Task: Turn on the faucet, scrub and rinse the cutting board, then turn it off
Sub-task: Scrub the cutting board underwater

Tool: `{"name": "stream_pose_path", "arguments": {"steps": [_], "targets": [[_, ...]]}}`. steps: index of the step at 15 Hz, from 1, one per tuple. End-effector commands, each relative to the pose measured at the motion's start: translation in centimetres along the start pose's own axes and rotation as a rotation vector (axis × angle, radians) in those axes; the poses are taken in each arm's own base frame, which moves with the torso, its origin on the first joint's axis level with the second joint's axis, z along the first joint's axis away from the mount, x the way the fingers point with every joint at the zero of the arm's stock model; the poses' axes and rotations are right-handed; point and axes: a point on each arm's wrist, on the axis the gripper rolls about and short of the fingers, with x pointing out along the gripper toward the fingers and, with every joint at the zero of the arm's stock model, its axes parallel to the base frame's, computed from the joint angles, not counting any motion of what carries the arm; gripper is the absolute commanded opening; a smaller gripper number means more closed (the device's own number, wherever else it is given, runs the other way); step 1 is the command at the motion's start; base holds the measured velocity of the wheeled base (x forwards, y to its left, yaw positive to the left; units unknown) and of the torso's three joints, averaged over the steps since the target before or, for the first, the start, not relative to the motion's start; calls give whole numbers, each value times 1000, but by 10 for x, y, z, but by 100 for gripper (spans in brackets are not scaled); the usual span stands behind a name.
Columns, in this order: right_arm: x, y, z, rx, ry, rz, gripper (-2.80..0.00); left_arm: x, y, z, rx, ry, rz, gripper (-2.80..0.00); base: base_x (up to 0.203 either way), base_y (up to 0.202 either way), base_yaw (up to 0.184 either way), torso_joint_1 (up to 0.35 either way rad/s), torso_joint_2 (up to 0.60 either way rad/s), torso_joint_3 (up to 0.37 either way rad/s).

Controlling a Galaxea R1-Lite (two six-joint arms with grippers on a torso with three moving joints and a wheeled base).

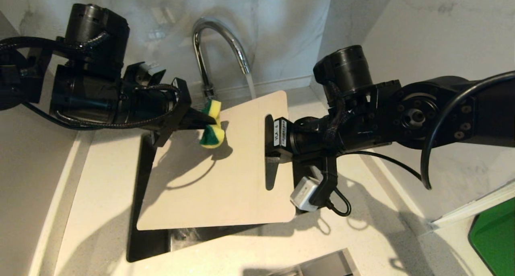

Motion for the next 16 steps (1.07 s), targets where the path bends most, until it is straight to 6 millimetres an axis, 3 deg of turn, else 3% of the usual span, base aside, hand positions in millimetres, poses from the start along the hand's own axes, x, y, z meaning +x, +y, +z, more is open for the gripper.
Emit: {"name": "stream_pose_path", "arguments": {"steps": [1,10,16], "targets": [[-1,-1,0,-15,-1,-4,-280,15,9,0,3,26,32,-280,0,0,0,0,0,0],[-4,-1,2,4,-1,-2,-280,37,22,-2,18,58,68,-280,0,0,0,0,0,0],[-7,-1,4,26,-3,-2,-280,35,61,8,28,42,160,-280,0,0,0,0,0,0]]}}
